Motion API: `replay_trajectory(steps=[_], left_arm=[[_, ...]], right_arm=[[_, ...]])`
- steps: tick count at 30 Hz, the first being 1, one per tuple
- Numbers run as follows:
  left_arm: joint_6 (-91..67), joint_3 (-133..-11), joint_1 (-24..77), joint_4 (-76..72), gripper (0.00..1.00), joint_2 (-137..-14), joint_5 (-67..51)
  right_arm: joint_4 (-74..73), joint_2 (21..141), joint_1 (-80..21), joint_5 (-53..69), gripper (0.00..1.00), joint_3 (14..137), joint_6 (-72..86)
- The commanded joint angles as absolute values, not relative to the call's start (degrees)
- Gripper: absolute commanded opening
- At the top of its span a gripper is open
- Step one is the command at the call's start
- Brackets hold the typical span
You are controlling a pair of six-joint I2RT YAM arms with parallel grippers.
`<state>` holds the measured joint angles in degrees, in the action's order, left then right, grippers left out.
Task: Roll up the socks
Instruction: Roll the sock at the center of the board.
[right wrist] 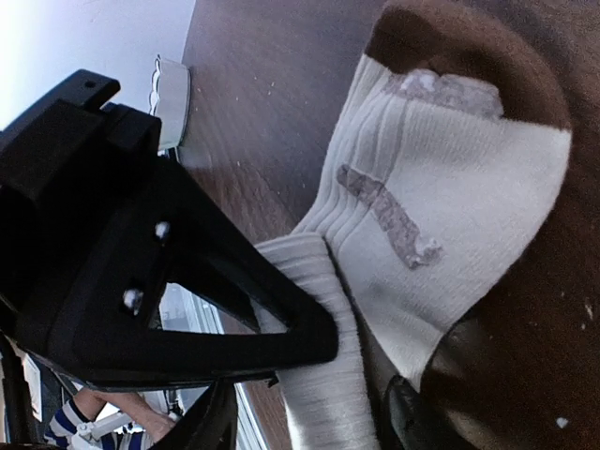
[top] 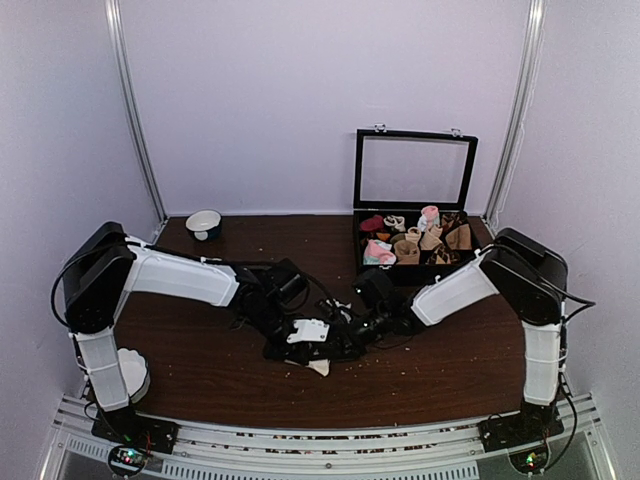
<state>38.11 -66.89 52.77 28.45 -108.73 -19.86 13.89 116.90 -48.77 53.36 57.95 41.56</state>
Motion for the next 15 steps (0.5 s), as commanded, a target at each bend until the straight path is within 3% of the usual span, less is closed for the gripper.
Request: replay_trajectory(steps=[1, 3, 6, 7, 15], left_arm=[[37.05, -65.25, 52.03, 32.17, 0.07, -110.08, -17.82], [37.58, -64.57, 52.1, 32.27, 0.06, -109.15, -19.02], [37.73, -64.58, 52.19, 32.53, 0.06, -109.17, -19.37], [37.83, -64.74, 52.2, 32.71, 0.06, -109.43, -19.34], [38.73, -64.71, 52.38, 32.72, 0.07, -110.26, -19.88]], right_arm=[[3.94, 118.39, -47.29, 48.22, 0.55, 57.17, 38.87], [1.2, 117.74, -45.33, 47.48, 0.46, 59.64, 36.44], [-3.72, 117.82, -43.77, 46.06, 0.19, 65.45, 33.19], [-5.73, 118.26, -43.74, 45.72, 0.14, 67.62, 32.07], [-2.5, 123.06, -45.94, 46.93, 0.09, 73.71, 34.76]])
